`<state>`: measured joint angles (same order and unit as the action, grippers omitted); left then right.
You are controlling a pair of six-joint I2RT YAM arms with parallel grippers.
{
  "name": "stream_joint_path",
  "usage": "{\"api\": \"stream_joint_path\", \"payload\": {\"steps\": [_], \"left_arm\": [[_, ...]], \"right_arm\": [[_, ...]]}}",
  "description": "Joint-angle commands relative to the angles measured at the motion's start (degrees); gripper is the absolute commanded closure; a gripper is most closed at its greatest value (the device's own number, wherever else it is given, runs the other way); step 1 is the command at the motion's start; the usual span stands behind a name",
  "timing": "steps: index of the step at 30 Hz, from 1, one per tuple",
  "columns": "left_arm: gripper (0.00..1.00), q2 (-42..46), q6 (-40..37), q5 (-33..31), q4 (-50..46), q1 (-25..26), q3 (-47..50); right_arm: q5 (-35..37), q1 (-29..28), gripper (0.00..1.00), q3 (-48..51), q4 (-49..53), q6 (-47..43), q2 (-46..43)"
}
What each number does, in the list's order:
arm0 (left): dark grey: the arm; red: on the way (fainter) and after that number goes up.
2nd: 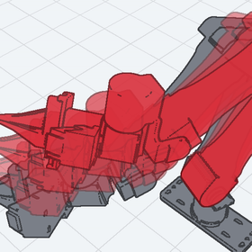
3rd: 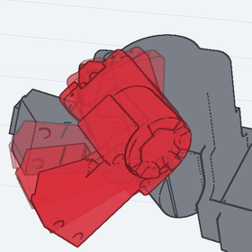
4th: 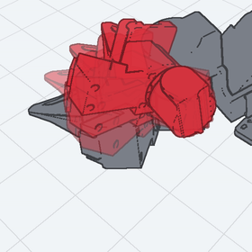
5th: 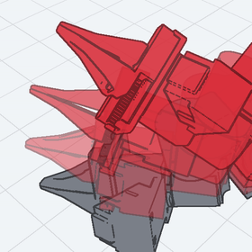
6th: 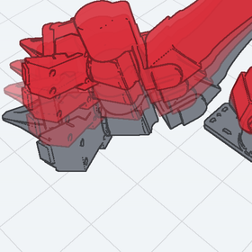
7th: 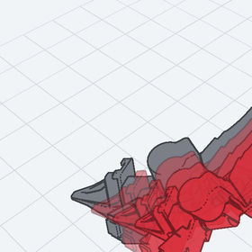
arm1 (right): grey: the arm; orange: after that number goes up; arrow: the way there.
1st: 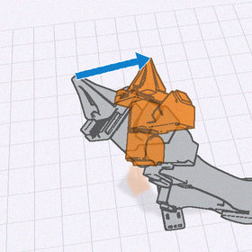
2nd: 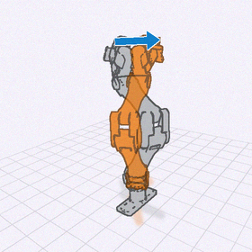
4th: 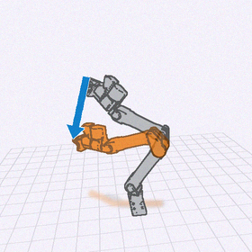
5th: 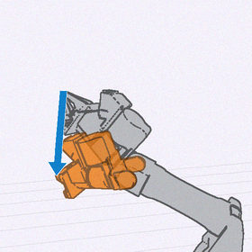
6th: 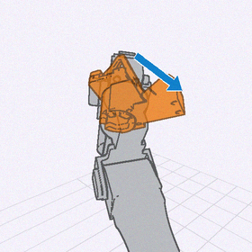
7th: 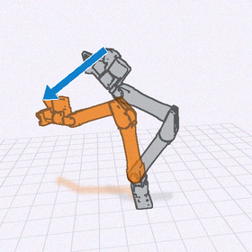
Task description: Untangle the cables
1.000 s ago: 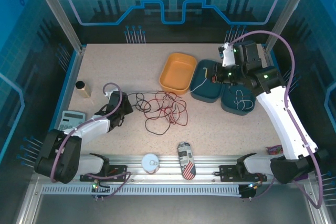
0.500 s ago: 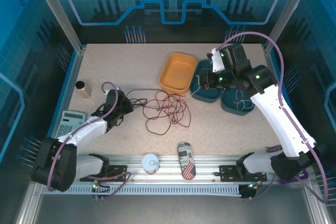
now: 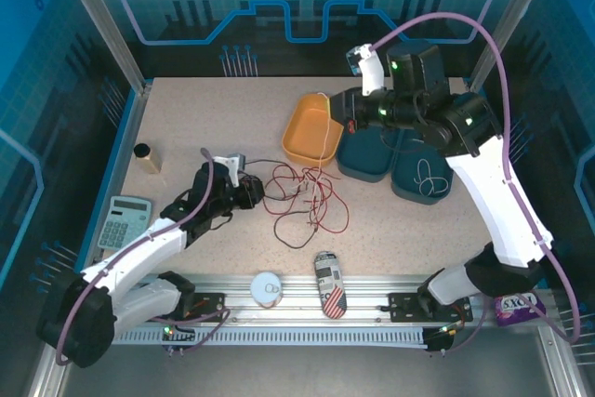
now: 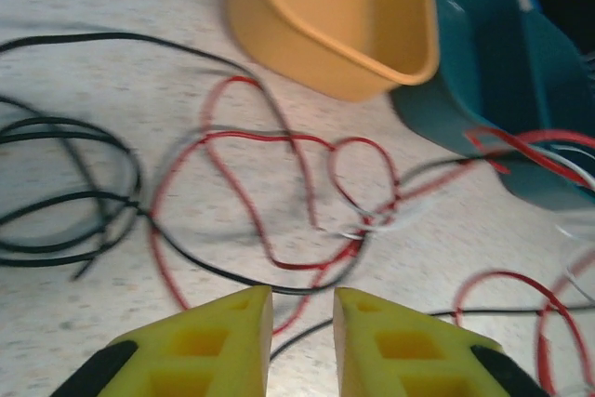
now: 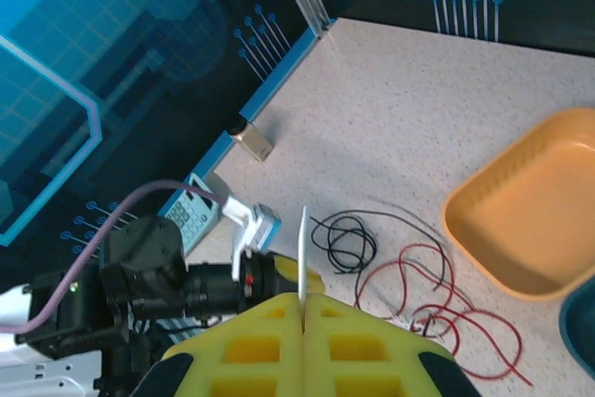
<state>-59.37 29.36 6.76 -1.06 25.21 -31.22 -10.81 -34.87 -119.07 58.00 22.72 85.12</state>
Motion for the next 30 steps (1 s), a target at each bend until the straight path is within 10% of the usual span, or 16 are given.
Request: {"api": "stream_joint_path", "payload": {"steps": [1,21,26,30], "left_arm": [[0.68,1.19,-2.49,4.38,2.56,2.66,-2.19],[0.04,-16.69,-4.63,2.81,25.26,12.93,-4.11],[0.05,-20.02,-1.09,-3.69,27.51,14.20,-4.64],[0.33,-22.34,4.38,-11.75,23.75,14.05,-4.81]], "right_arm": [[-3.45,-0.81,1.00,-4.08,-1.12,-1.19,2.69],[-8.77,-3.39,1.00,-10.99,-3.85,2.44,9.75],[-8.35,-5.13,1.00,-11.14,-4.12,2.88,10.91],[-7.82,-5.51,1.00,-13.35,-3.04,3.11,11.23]]}}
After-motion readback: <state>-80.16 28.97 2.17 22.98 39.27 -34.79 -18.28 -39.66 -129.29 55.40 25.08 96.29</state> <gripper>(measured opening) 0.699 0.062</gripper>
